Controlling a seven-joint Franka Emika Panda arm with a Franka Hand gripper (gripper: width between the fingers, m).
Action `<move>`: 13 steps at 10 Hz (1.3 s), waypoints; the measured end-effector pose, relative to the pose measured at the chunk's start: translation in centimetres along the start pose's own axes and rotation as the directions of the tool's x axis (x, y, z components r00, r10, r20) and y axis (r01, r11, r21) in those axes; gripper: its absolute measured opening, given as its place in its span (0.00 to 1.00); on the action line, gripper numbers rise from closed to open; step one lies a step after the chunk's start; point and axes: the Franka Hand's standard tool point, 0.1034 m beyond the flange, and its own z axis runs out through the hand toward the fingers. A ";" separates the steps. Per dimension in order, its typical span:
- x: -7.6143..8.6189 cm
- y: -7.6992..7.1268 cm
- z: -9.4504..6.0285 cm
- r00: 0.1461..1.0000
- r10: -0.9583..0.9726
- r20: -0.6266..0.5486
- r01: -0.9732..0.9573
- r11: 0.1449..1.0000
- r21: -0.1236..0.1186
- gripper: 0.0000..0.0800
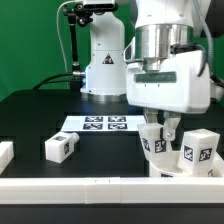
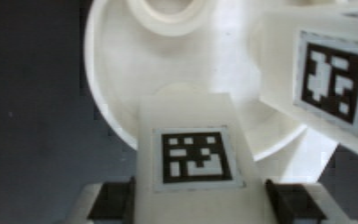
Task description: Assemble stool
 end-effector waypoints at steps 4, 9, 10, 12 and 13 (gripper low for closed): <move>0.2 0.2 0.0 0.964 0.265 0.036 -0.265 0.964 0.004 0.43; -0.3 0.4 0.0 0.825 0.562 0.062 -0.562 0.827 -0.026 0.43; -0.5 0.5 0.1 0.782 0.620 0.066 -0.619 0.785 -0.036 0.43; -0.7 0.5 0.1 0.714 0.697 0.064 -0.695 0.717 -0.048 0.43; -0.9 0.6 0.1 0.688 0.723 0.064 -0.721 0.691 -0.052 0.43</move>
Offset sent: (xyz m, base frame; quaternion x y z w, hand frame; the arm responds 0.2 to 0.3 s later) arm 0.0023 0.0021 -0.0038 -0.0067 -0.0363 0.1814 0.9827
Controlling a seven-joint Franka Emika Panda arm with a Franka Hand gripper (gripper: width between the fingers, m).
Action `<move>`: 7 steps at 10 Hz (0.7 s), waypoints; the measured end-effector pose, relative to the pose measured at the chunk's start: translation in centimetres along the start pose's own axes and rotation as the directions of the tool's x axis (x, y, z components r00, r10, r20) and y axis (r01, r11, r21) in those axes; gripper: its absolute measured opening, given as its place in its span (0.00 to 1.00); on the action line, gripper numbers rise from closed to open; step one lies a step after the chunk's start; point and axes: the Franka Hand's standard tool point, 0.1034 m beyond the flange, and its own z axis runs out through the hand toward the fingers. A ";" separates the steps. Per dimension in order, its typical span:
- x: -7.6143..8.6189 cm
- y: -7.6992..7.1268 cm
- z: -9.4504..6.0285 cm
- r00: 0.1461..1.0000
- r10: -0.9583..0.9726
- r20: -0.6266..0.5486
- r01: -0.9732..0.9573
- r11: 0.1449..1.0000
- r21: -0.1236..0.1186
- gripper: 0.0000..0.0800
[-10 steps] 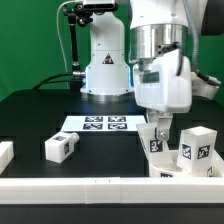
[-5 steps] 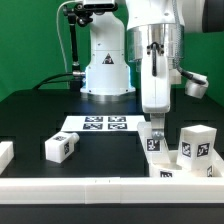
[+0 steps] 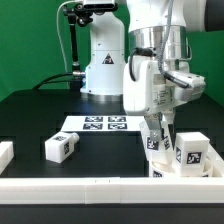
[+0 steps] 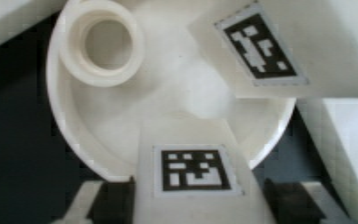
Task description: Assemble stool
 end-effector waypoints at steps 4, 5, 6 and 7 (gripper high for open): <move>0.1 -0.3 -1.3 0.997 -0.078 0.012 0.078 0.997 -0.007 0.79; 0.5 -1.1 -2.6 0.988 -0.150 0.024 0.150 0.989 0.006 0.81; 1.6 -1.7 -3.9 0.976 -0.215 0.029 0.214 0.977 0.020 0.81; 2.8 -1.9 -4.6 0.961 -0.277 0.026 0.276 0.961 0.023 0.81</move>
Offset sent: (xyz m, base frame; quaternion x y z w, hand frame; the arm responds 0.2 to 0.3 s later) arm -0.0170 -0.0146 0.0303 -0.0242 0.0119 -0.0968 0.9949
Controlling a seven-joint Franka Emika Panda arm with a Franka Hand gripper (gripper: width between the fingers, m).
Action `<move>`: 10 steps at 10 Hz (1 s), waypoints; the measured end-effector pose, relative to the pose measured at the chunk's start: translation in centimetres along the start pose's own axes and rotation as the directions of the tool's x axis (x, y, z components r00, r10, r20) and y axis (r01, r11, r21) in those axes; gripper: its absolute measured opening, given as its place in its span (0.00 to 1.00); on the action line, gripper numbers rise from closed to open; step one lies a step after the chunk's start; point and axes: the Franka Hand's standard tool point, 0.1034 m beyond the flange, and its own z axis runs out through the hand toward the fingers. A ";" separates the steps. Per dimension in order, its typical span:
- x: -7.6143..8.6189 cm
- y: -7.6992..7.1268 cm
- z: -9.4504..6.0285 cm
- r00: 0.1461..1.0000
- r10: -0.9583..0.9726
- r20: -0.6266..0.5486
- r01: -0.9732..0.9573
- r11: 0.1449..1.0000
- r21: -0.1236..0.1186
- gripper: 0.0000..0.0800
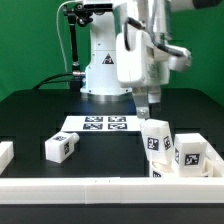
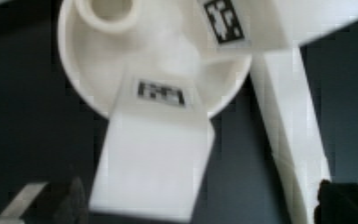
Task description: Assemble stool
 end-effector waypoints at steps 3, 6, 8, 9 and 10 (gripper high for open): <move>1.3 -0.6 -0.1 0.997 -0.078 -0.011 0.077 0.997 -0.005 0.81; 1.3 -0.5 0.0 0.996 -0.091 -0.013 0.091 0.996 -0.006 0.81; 3.2 0.1 0.4 0.929 -0.366 -0.048 0.367 0.930 0.002 0.81; 5.0 0.1 0.4 0.888 -0.456 -0.059 0.456 0.890 -0.009 0.81; 7.2 -0.1 0.4 0.868 -0.492 -0.065 0.492 0.870 -0.014 0.81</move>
Offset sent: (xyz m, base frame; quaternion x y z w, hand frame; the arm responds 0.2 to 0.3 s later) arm 0.0000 0.0000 0.0000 0.0000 0.0000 0.0000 1.0000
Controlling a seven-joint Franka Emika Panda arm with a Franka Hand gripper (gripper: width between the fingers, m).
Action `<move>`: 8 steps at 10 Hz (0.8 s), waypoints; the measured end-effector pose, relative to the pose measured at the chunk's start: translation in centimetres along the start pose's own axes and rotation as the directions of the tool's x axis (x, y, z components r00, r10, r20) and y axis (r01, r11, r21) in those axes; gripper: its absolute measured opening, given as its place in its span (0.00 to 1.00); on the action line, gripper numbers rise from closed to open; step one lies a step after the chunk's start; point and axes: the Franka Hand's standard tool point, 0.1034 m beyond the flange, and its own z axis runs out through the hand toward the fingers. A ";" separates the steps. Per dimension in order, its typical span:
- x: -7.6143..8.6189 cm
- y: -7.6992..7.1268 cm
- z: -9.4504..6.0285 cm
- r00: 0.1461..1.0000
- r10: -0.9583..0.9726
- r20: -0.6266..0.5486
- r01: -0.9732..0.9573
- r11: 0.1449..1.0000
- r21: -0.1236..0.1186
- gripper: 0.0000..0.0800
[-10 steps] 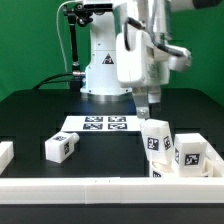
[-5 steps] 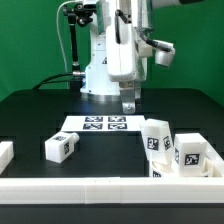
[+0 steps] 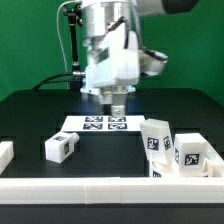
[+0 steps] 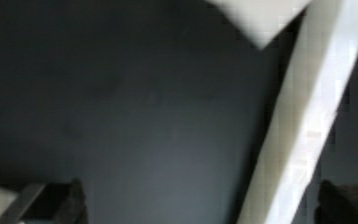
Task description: Assemble stool
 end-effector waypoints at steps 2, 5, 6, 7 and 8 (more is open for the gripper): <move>2.9 0.9 -0.1 0.998 0.056 -0.010 -0.056 0.998 0.028 0.81; 2.8 0.9 0.0 0.995 -0.100 -0.015 0.101 0.995 0.021 0.81; 3.0 1.0 0.1 0.974 -0.226 -0.032 0.227 0.974 0.011 0.81; 3.3 1.3 0.6 0.927 -0.370 -0.058 0.370 0.929 -0.014 0.81; 3.8 1.6 1.0 0.864 -0.498 -0.067 0.497 0.867 -0.040 0.81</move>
Offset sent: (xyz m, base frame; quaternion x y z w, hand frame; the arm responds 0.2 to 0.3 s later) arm 0.0000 0.0000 0.0000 0.0000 0.0000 -0.0650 0.9979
